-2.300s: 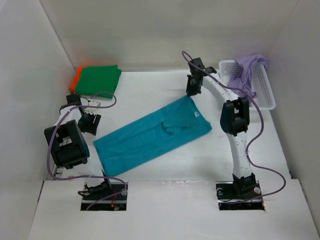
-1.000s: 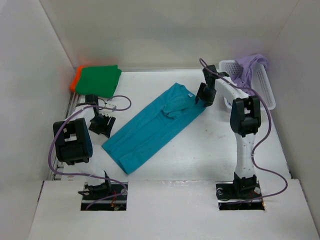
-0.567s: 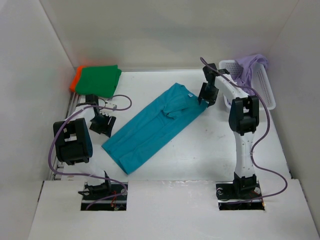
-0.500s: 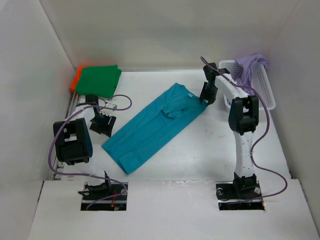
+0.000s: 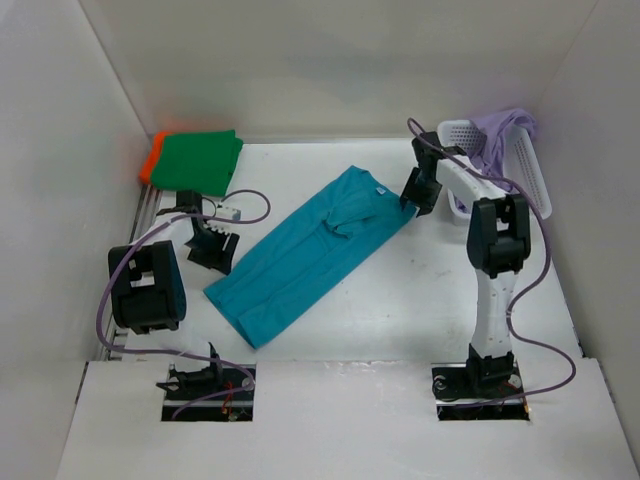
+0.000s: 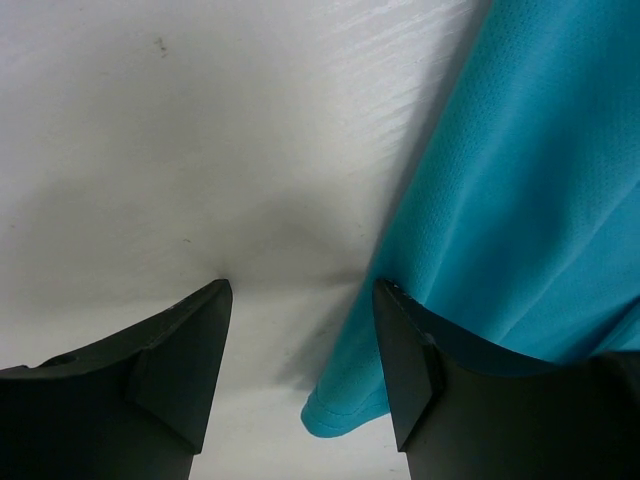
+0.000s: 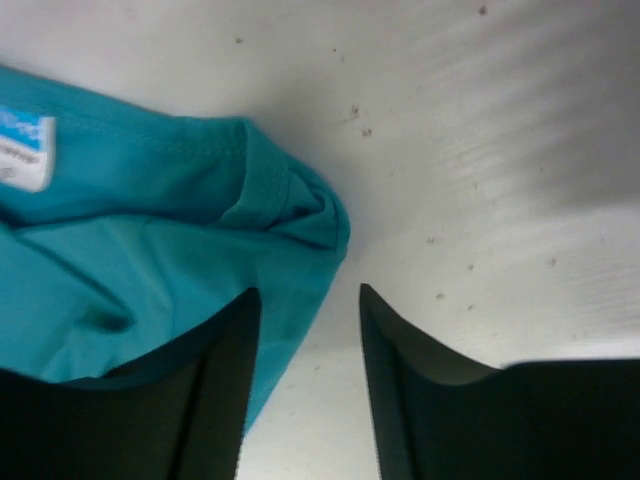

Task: Fold and stack the t-shirts
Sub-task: Rotate the tshirt 80 degrees

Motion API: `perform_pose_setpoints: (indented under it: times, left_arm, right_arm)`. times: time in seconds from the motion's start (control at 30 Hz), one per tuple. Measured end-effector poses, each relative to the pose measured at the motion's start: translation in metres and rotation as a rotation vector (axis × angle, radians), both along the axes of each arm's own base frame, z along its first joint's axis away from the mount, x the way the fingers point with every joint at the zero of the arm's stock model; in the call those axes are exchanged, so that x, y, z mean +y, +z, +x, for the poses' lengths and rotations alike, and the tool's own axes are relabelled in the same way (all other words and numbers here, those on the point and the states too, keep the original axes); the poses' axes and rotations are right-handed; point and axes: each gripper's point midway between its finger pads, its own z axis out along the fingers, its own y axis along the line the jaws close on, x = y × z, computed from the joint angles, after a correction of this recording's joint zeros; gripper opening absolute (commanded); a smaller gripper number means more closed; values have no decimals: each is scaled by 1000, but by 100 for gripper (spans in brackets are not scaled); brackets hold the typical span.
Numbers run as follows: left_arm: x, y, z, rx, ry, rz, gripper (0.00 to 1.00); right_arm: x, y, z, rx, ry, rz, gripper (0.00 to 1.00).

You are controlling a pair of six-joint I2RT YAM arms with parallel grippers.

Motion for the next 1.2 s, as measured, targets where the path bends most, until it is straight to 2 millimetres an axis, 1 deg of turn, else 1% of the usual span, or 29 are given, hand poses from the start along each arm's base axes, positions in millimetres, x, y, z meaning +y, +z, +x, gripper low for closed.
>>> perform_pose_setpoints:
  times: [0.07, 0.2, 0.27, 0.33, 0.43, 0.53, 0.7, 0.8, 0.9, 1.07, 1.2]
  left_arm:
    - [-3, 0, -3, 6, 8, -13, 57]
    - [-6, 5, -13, 27, 28, -29, 57]
    - [-7, 10, -14, 22, 39, -33, 58]
    - [-7, 14, -15, 14, 51, -38, 58]
    - [-8, 16, -16, 15, 71, -46, 58]
    - [-9, 16, -17, 23, 80, -50, 58]
    - [-10, 14, -18, 34, 87, -58, 58]
    - [-12, 13, -18, 40, 85, -71, 57]
    - [-16, 10, -18, 55, 83, -90, 57]
    - [-21, 7, -16, 66, 83, -122, 57]
    - [-23, 8, -15, 62, 87, -151, 57]
  right_arm:
    - [1, 14, 1, -60, -29, 15, 53]
    - [2, 52, 20, -226, -112, 69, 58]
    - [-1, 59, 29, -279, -164, 102, 60]
    - [-6, 53, 32, -292, -210, 126, 60]
    - [-14, 34, 23, -248, -267, 143, 61]
    - [-16, 26, 18, -227, -300, 152, 63]
    - [-12, 22, 21, -213, -322, 161, 62]
    - [-10, 22, 27, -209, -328, 163, 62]
    - [-9, 22, 27, -201, -349, 170, 62]
    - [0, 20, 23, -182, -423, 188, 63]
    - [4, 11, 14, -163, -493, 158, 63]
